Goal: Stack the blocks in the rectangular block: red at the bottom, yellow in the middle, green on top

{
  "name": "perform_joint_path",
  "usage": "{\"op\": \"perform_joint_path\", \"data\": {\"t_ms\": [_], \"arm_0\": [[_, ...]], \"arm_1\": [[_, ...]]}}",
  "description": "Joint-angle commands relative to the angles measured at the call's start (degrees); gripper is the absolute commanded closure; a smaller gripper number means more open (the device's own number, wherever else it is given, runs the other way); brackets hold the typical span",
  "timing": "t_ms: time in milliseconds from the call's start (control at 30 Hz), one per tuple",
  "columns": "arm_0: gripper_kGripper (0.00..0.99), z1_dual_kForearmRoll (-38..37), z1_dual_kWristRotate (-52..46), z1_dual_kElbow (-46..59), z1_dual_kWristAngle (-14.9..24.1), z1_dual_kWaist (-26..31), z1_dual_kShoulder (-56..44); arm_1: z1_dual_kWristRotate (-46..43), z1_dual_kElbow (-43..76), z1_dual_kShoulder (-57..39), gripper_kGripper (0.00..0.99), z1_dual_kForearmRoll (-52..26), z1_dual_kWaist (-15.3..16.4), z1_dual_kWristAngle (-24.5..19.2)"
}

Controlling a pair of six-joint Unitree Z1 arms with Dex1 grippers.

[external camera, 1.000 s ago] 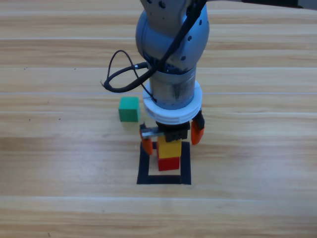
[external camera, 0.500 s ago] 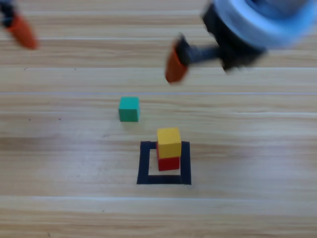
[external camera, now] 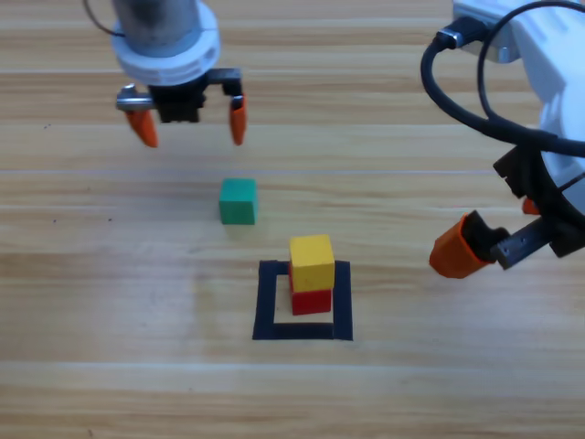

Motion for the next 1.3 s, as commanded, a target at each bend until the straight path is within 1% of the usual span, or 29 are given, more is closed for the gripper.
{"op": "perform_joint_path", "data": {"t_ms": [33,133,167,300,467,533,567,600,733,833,933,1100,1200,1300], "arm_0": [[0.027,0.0,-1.3,-3.1,-1.6,-2.3,7.1],[0.027,0.0,-1.9,-3.3,-2.1,-2.5,8.7],[0.027,0.0,-2.3,-3.7,-2.1,-2.7,9.7],[0.027,0.0,-2.6,-3.8,-1.8,-3.0,12.2],[0.03,-0.4,-2.8,-4.2,-1.4,-3.0,14.8],[0.03,-0.6,-2.8,-4.4,-1.2,-3.0,15.3],[0.03,-1.0,-2.8,-4.4,-1.1,-3.1,15.5],[0.03,-1.2,-2.8,-4.4,-1.1,-3.1,15.7],[0.031,-2.2,-2.7,-4.4,-0.9,-3.4,16.6],[0.037,-3.2,-2.7,-4.6,-0.6,-3.4,17.6],[0.047,-3.6,-2.4,-5.2,-0.5,-3.4,18.5],[0.05,-3.6,-1.8,-6.2,-0.5,-3.4,19.1],[0.08,-3.6,-1.2,-6.0,-0.5,-3.3,18.7],[0.175,-3.5,-0.6,-5.9,-0.5,-2.9,18.2]], "arm_1": [[-2.6,1.8,1.6,0.004,-1.5,-0.1,2.8],[-2.6,3.6,1.1,0.001,-4.6,-0.1,3.4],[-4.1,4.8,0.8,0.0,-7.3,-0.1,5.1],[-6.5,5.2,-0.2,0.0,-9.7,-0.1,6.1],[-9.6,9.4,-4.9,0.0,-13.4,-3.6,9.0],[-9.8,10.0,-5.1,0.0,-13.6,-3.8,8.2],[-9.7,10.3,-5.1,0.0,-13.6,-3.8,6.3],[-9.7,10.6,-5.5,0.0,-13.6,-3.8,5.6],[-10.0,11.5,-7.3,0.0,-13.7,-3.8,4.9],[-13.1,11.6,-7.7,0.0,-13.7,-3.8,5.0],[-13.5,11.9,-6.9,0.0,-13.7,-3.8,6.5],[-13.0,11.8,-6.5,0.0,-13.7,-3.8,7.0],[-13.0,11.8,-6.2,0.0,-13.7,-3.8,7.0],[-12.8,11.8,-6.1,0.0,-13.7,-3.8,7.0]]}}
